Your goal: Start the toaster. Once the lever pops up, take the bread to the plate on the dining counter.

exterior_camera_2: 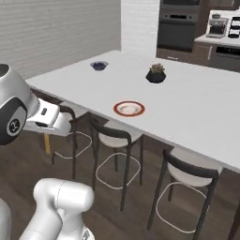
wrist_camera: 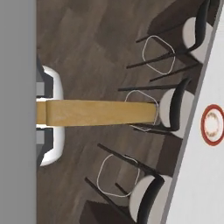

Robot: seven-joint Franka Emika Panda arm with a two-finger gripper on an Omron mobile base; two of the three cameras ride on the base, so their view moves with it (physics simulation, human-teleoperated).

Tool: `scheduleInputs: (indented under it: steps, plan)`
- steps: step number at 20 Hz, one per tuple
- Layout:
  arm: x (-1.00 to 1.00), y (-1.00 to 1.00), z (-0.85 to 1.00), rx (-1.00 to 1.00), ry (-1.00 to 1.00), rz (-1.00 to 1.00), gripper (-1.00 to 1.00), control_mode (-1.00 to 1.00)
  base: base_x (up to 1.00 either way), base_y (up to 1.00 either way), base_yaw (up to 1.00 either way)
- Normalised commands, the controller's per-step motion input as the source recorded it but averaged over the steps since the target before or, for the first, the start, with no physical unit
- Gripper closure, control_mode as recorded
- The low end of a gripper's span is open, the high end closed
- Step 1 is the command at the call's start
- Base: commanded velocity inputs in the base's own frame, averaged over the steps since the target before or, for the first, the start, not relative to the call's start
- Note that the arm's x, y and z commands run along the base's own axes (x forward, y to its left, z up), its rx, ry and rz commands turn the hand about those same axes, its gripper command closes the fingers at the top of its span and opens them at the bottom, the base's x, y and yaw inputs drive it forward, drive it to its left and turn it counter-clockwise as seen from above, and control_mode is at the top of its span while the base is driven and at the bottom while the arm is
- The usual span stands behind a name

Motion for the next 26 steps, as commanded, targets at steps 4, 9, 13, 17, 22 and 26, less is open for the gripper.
scheduleInputs:
  steps: [4,9,13,17,22,26]
  plan:
    - [0.00,0.00,0.00,0.00,0.00,0.00,1.00,1.00,0.76,0.72,-0.70]
    - [0.00,0.00,0.00,0.00,0.00,0.00,1.00,1.00,0.92,0.89,-0.59]
    - [0.00,0.00,0.00,0.00,0.00,0.00,1.00,1.00,0.86,0.85,-0.36]
    - [0.00,0.00,0.00,0.00,0.00,0.00,1.00,1.00,0.46,0.17,-0.12]
    - [0.00,0.00,0.00,0.00,0.00,0.00,1.00,1.00,0.25,-0.05,0.00]
    - [0.00,0.00,0.00,0.00,0.00,0.00,1.00,1.00,0.41,-0.13,0.00]
